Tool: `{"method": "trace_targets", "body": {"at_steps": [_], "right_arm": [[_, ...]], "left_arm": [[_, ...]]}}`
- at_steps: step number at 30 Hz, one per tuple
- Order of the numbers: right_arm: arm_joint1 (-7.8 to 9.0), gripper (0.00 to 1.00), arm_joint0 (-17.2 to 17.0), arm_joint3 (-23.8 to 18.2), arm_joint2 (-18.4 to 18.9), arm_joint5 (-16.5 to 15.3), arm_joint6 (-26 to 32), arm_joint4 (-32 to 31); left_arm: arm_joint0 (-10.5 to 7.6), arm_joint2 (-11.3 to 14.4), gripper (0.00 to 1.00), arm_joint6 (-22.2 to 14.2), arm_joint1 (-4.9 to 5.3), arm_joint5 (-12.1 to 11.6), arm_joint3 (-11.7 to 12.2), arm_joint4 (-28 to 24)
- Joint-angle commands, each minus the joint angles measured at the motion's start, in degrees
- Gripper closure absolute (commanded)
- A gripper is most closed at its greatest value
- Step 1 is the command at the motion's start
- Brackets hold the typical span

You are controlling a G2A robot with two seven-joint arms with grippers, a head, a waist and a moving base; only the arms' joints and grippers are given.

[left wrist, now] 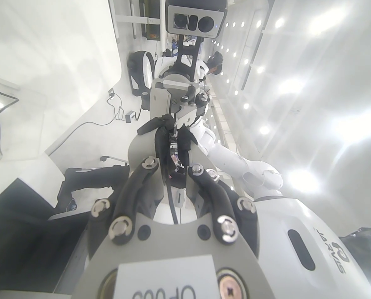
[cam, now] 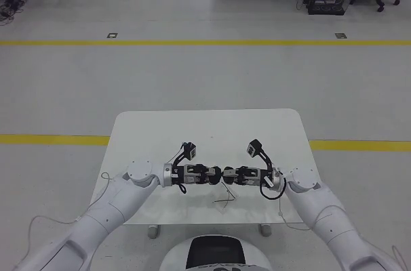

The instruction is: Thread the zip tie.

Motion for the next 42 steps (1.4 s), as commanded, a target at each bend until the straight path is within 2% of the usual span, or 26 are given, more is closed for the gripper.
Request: {"method": "trace_targets", "body": {"at_steps": [1, 34, 37, 41, 42], "right_arm": [[-0.01, 1.00, 0.00, 0.00, 0.00, 0.00, -0.05, 0.07], [-0.13, 1.00, 0.18, 0.39, -0.20, 0.00, 0.34, 0.13], [-0.14, 1.00, 0.17, 0.40, -0.19, 0.00, 0.39, 0.19], [-0.15, 1.00, 0.13, 0.44, -0.17, 0.00, 0.42, 0.21], [-0.16, 0.76, 0.12, 0.46, -0.17, 0.00, 0.42, 0.25]], "left_arm": [[-0.01, 0.01, 0.91, 0.00, -0.01, 0.03, 0.00, 0.05], [-0.02, 0.02, 0.93, 0.02, -0.15, 0.15, 0.09, 0.20], [-0.06, 0.04, 1.00, -0.01, -0.17, 0.13, 0.13, 0.24], [-0.08, 0.05, 1.00, 0.00, -0.19, 0.13, 0.19, 0.24], [-0.08, 0.05, 1.00, -0.01, -0.20, 0.10, 0.21, 0.24]]}}
